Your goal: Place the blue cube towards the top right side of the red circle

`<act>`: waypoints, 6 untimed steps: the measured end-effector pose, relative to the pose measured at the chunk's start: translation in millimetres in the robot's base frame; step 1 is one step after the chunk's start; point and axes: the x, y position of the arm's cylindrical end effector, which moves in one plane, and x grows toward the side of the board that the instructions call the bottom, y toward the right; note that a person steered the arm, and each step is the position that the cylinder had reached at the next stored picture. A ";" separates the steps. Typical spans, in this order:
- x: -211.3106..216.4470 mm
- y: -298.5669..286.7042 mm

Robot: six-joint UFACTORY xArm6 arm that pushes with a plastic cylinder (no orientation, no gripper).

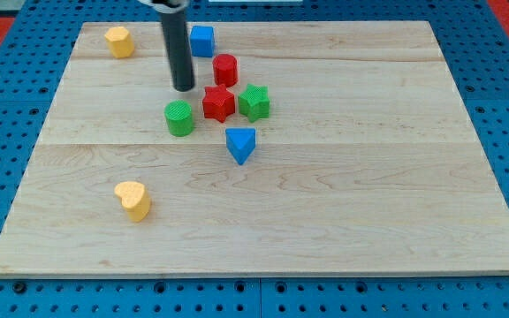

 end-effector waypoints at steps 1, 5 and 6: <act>-40.7 -42.7; -93.1 83.6; -96.9 48.0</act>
